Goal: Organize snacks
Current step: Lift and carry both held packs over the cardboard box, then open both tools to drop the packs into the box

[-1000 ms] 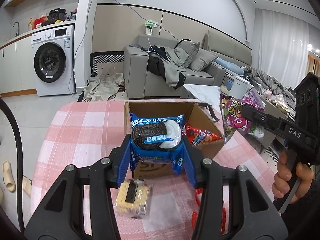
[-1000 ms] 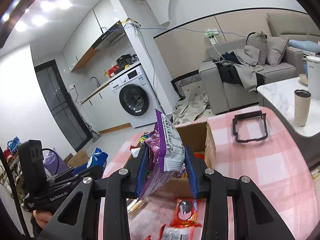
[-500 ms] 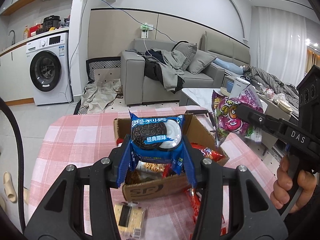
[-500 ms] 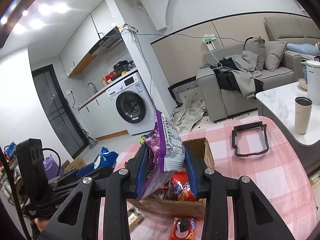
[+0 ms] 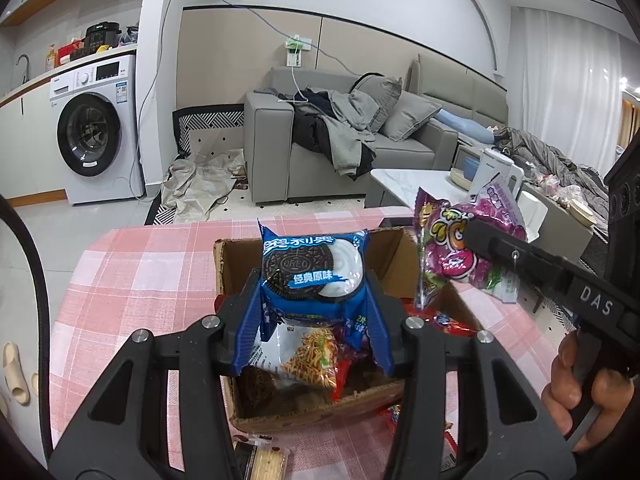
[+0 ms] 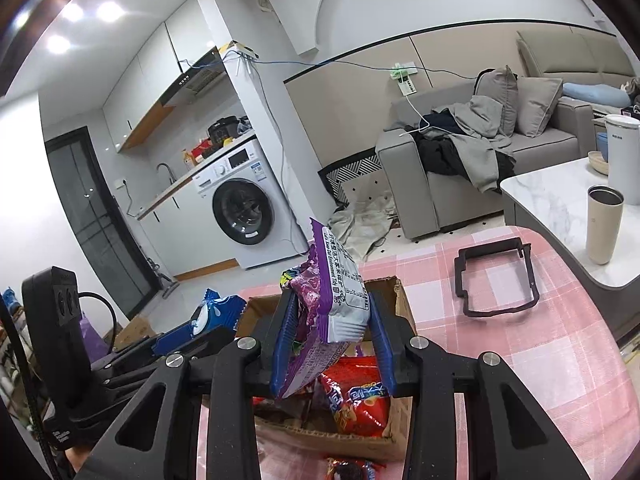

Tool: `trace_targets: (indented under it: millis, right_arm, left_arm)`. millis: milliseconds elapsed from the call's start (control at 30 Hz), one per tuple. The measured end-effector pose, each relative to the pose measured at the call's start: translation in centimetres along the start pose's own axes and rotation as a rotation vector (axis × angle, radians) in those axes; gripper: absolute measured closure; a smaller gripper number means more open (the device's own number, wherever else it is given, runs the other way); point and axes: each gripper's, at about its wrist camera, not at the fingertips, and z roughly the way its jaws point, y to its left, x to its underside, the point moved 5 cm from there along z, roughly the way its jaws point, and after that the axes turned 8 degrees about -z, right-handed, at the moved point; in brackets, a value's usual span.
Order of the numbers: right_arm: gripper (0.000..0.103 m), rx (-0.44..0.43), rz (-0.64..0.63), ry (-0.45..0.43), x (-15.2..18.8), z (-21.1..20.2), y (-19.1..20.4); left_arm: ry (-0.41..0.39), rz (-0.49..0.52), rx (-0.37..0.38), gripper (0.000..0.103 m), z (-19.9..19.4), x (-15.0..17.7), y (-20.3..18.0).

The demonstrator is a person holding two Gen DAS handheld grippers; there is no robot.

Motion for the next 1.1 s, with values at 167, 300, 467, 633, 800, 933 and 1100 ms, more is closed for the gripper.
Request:
trace_targets:
  millis: [167, 300, 467, 633, 800, 933, 1100]
  right_arm:
    - [0.067, -0.017, -0.009, 0.034, 0.8, 1.9, 0.4]
    - [0.067, -0.021, -0.015, 0.052, 1.3, 2.9, 0.6]
    - [0.067, -0.017, -0.022, 0.069, 1.7, 3.9, 0.6]
    - [0.067, -0.010, -0.024, 0.095, 2.1, 5.3, 0.4]
    - [0.067, -0.009, -0.018, 0.118, 2.6, 6.2, 0.1]
    - [0.067, 0.021, -0.037, 0.151, 3.1, 7.4, -0.1]
    - [0.067, 0.025, -0.033, 0.165, 3.5, 8.0, -0.6]
  left_arm:
    - [0.017, 0.002, -0.014, 0.059, 2.0, 0.5, 0.7]
    - [0.018, 0.007, -0.020, 0.059, 3.0, 0.7, 1.0]
    - [0.014, 0.020, -0.025, 0.059, 3.9, 0.9, 1.2]
    - [0.022, 0.024, -0.026, 0.059, 4.8, 1.4, 1.2]
    - [0.018, 0.040, -0.031, 0.058, 5.3, 1.7, 1.3]
    - [0.029, 0.042, -0.033, 0.058, 5.8, 1.8, 1.2]
    - [0.060, 0.053, -0.048, 0.058, 7.1, 2.4, 1.6]
